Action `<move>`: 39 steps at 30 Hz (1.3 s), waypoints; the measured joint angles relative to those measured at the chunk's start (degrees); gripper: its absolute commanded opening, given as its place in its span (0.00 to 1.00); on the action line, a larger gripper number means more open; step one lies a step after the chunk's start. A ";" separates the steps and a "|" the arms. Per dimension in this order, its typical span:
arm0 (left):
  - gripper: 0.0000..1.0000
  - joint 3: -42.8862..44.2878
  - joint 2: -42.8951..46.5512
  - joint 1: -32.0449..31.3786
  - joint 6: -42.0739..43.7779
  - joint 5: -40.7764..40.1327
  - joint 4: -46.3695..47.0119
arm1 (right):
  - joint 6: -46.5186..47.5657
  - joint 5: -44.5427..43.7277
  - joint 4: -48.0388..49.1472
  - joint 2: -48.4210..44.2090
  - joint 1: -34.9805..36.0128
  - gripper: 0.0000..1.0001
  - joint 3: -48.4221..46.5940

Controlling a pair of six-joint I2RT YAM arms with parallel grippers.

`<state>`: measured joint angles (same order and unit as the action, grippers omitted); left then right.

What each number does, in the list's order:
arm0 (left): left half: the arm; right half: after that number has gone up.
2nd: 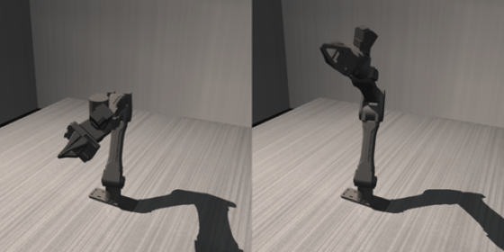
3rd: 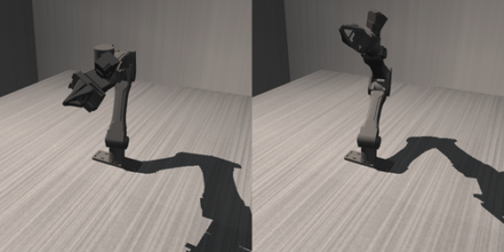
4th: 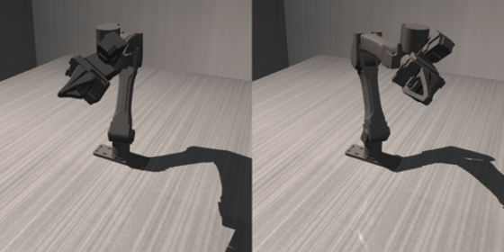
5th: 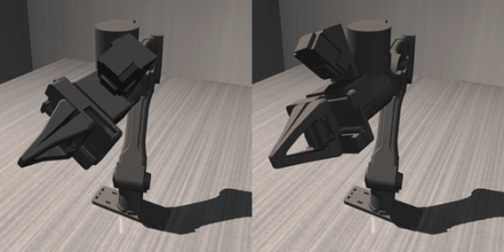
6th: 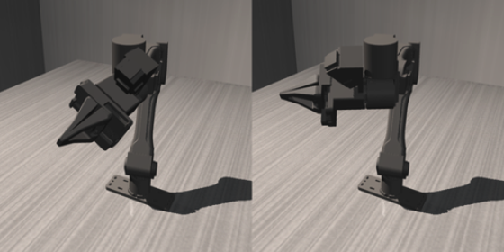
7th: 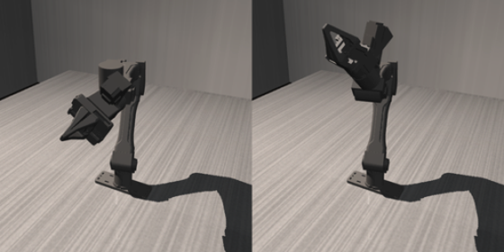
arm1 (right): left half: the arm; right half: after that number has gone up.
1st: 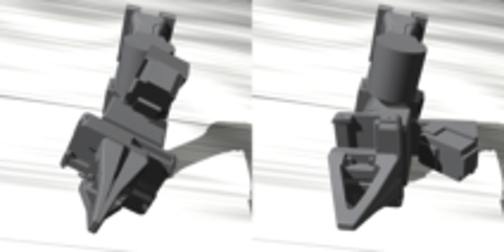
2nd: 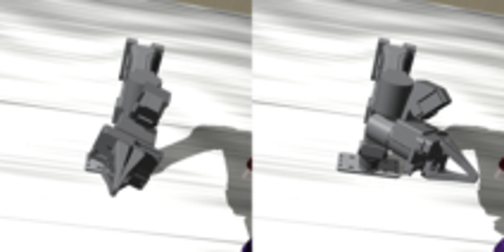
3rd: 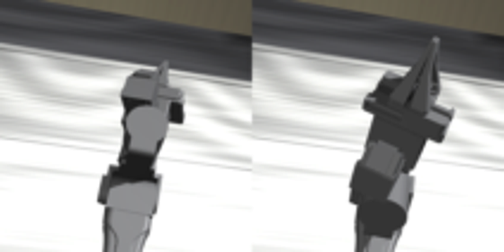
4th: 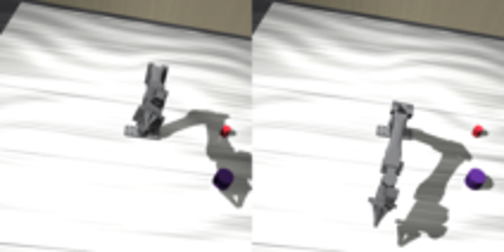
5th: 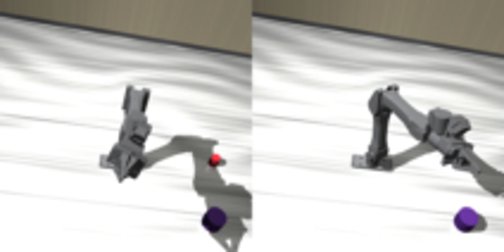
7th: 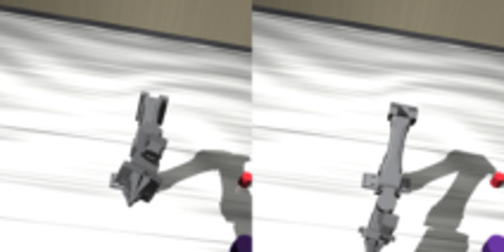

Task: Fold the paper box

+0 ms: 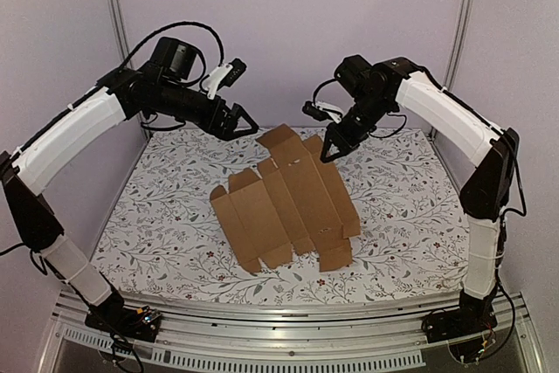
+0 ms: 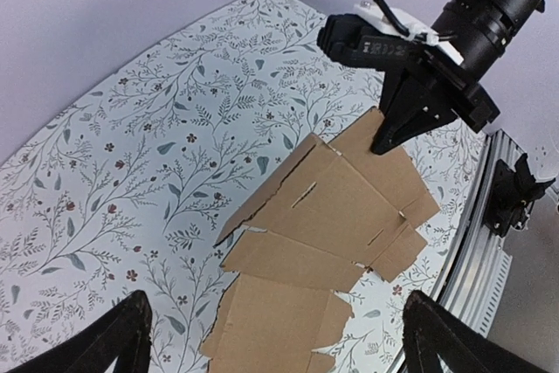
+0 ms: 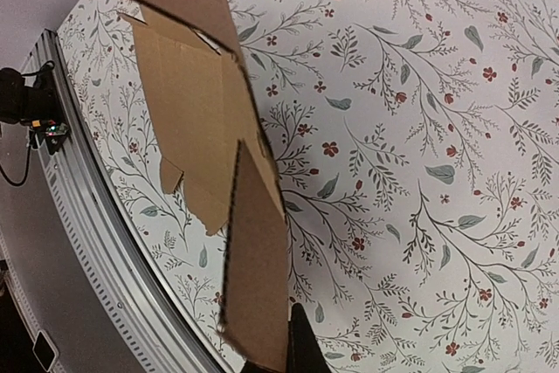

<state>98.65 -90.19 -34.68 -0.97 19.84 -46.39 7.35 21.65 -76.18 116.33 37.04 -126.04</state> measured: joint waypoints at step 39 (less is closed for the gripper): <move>0.00 4.72 -14.23 -4.39 12.31 -2.16 7.91 | 1.92 2.71 -0.66 2.19 -0.04 0.00 -2.16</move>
<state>103.37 -104.42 -39.07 11.33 17.67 -38.48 9.28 24.36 -76.84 118.52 36.99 -128.20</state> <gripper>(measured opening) 0.079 0.010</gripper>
